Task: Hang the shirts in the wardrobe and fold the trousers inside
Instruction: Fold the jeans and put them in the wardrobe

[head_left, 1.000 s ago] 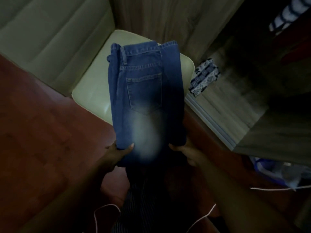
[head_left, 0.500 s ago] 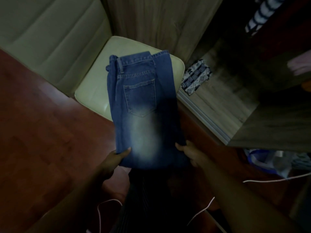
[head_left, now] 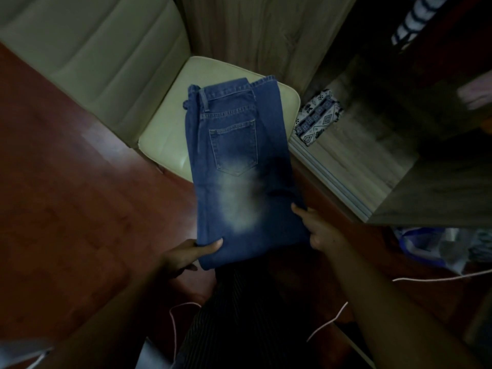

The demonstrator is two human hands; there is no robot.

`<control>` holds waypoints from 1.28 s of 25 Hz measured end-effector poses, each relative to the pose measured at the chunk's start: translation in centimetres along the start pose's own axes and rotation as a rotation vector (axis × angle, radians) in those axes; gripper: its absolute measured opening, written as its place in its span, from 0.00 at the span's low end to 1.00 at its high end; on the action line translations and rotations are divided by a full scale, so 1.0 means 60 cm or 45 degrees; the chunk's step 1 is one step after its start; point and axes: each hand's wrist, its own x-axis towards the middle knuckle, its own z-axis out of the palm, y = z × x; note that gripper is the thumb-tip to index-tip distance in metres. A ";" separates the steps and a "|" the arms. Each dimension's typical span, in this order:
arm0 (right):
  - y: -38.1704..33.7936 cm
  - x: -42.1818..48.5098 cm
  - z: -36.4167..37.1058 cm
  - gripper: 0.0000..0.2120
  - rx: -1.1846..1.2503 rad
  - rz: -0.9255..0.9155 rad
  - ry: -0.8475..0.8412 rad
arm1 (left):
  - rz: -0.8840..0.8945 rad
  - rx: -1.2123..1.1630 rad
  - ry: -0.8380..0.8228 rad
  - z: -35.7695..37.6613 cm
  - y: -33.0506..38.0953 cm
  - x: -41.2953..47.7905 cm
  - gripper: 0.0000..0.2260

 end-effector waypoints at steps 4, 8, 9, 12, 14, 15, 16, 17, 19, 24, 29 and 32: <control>-0.027 -0.010 0.007 0.25 -0.037 0.006 0.052 | 0.129 0.057 -0.119 -0.012 -0.009 0.001 0.34; -0.102 -0.044 0.011 0.30 -0.157 -0.117 0.080 | 0.317 -0.086 0.122 -0.036 0.012 0.004 0.36; -0.126 -0.053 0.012 0.33 -0.156 -0.160 0.055 | 0.352 -0.202 0.243 -0.055 0.021 0.009 0.41; -0.188 -0.080 0.037 0.23 -0.199 -0.350 -0.062 | 0.616 -0.357 0.522 -0.088 0.095 -0.026 0.29; -0.218 -0.086 0.058 0.14 -0.020 -0.416 -0.155 | 0.805 -0.351 0.597 -0.095 0.149 -0.049 0.24; -0.231 -0.084 0.067 0.16 0.150 -0.436 -0.229 | 0.886 -0.361 0.590 -0.104 0.170 -0.052 0.27; -0.244 -0.082 0.076 0.19 0.290 -0.461 -0.319 | 0.930 -0.359 0.616 -0.116 0.188 -0.045 0.30; -0.258 -0.075 0.084 0.19 0.327 -0.517 -0.385 | 1.007 -0.318 0.629 -0.124 0.206 -0.037 0.32; -0.291 -0.051 0.104 0.17 0.099 -0.678 -0.363 | 1.011 -0.269 0.656 -0.146 0.237 -0.009 0.34; -0.379 0.045 0.148 0.08 -0.624 -1.003 0.181 | 1.004 -0.280 0.795 -0.195 0.318 0.076 0.31; -0.427 0.166 0.166 0.18 -1.002 -0.995 0.319 | 0.863 -0.230 1.036 -0.250 0.375 0.168 0.26; -0.441 0.213 0.176 0.19 -0.950 -1.024 0.285 | 0.913 -0.351 0.815 -0.273 0.395 0.201 0.29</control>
